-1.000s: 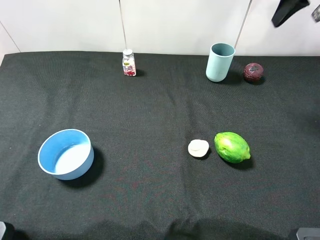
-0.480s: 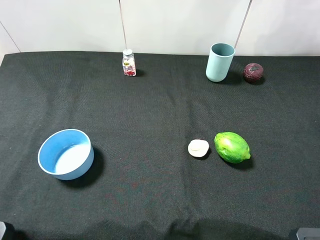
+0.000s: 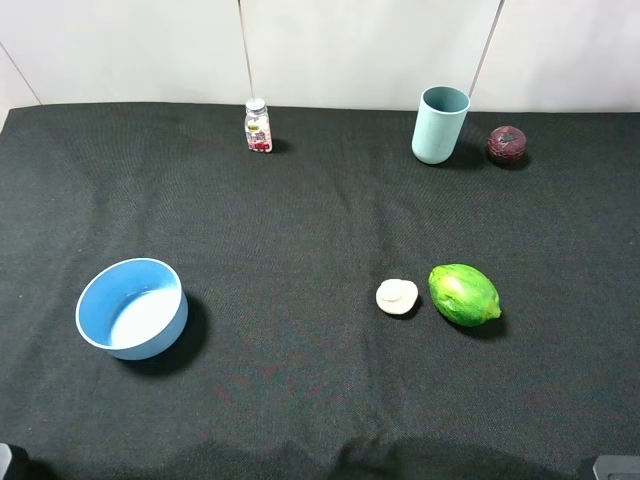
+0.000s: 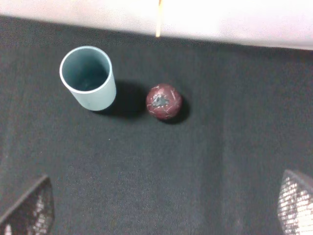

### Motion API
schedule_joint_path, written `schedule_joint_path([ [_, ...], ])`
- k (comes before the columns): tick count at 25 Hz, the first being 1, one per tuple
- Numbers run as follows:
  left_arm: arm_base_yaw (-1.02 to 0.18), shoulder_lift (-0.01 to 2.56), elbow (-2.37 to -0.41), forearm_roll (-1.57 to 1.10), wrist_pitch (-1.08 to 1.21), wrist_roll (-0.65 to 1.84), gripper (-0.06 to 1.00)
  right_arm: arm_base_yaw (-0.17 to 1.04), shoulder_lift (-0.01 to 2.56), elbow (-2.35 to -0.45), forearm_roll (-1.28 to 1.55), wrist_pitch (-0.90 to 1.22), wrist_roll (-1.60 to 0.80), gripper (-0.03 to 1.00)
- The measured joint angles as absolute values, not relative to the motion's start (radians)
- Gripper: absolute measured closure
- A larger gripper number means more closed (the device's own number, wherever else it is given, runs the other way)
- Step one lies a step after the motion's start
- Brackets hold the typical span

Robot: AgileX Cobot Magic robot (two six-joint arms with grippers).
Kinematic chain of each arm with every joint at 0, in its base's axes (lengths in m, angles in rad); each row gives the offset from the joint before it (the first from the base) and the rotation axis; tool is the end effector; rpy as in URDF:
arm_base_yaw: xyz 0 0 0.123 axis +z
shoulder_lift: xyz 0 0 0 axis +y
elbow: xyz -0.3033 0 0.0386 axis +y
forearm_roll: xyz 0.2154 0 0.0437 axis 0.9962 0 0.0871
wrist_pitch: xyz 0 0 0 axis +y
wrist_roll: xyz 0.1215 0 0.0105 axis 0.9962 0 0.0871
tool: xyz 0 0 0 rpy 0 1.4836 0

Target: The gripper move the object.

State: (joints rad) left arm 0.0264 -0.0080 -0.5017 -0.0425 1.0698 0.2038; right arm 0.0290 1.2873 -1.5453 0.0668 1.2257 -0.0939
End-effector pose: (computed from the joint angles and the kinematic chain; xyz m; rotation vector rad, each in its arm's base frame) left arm -0.0283 -0.0053 0.2468 0.1835 2.0360 0.0931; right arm 0.2265 0.0142 0.4283 -0.1504 2.4445 0.0583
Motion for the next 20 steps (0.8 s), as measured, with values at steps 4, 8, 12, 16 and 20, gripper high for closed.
schedule_joint_path([
  [4, 0.026, -0.008, -0.502, -0.042, 1.070, 0.204, -0.05, 0.029, 1.194, -1.436, 0.062, 1.226, -0.075, 0.27],
  [8, 0.026, -0.008, -0.502, -0.042, 1.070, 0.204, -0.05, 0.029, 1.076, -1.323, 0.060, 1.226, -0.075, 0.27],
  [12, 0.026, -0.008, -0.502, -0.042, 1.070, 0.204, -0.05, 0.029, 0.935, -1.202, 0.060, 1.226, -0.075, 0.27],
  [16, 0.026, -0.008, -0.502, -0.042, 1.070, 0.204, -0.05, 0.029, 0.794, -1.065, 0.060, 1.226, -0.068, 0.27],
  [20, 0.026, -0.008, -0.502, -0.042, 1.070, 0.204, -0.05, 0.029, 0.654, -0.940, 0.059, 1.226, -0.036, 0.27],
])
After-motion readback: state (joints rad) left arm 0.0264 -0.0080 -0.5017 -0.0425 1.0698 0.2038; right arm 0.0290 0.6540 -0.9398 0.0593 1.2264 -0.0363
